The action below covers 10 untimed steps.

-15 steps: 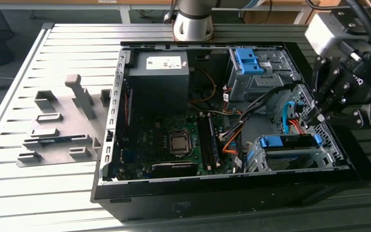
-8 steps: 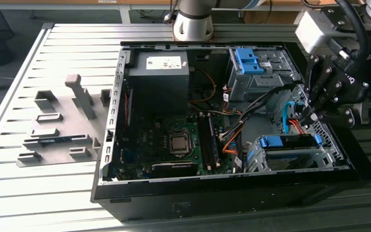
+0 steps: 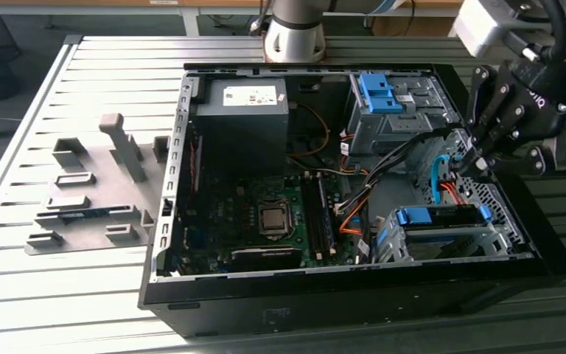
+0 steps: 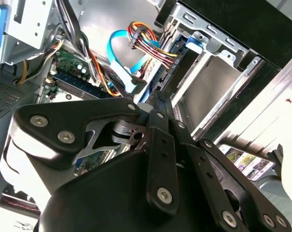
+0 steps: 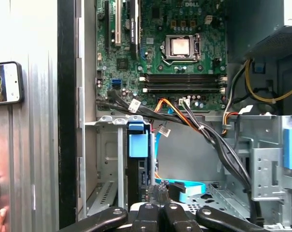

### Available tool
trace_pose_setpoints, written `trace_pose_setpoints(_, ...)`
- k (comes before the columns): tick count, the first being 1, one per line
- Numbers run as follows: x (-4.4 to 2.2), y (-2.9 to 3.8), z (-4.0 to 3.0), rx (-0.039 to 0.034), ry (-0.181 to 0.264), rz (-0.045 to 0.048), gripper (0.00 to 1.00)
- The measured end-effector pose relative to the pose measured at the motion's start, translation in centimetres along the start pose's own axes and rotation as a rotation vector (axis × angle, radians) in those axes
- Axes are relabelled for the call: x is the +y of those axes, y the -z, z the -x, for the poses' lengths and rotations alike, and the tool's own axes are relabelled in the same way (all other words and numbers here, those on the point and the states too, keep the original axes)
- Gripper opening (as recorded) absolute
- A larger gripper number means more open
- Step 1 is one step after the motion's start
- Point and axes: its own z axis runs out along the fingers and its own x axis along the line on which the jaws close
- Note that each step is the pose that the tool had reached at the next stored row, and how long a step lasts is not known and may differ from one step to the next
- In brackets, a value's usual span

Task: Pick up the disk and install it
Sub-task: 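Insert the second disk wire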

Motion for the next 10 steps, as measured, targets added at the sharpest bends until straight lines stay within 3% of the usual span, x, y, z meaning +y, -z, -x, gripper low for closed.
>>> trace_pose_setpoints(10, 0.06, 0.35, 1.32, 0.0002, 0.0, 0.0082, 0.11)
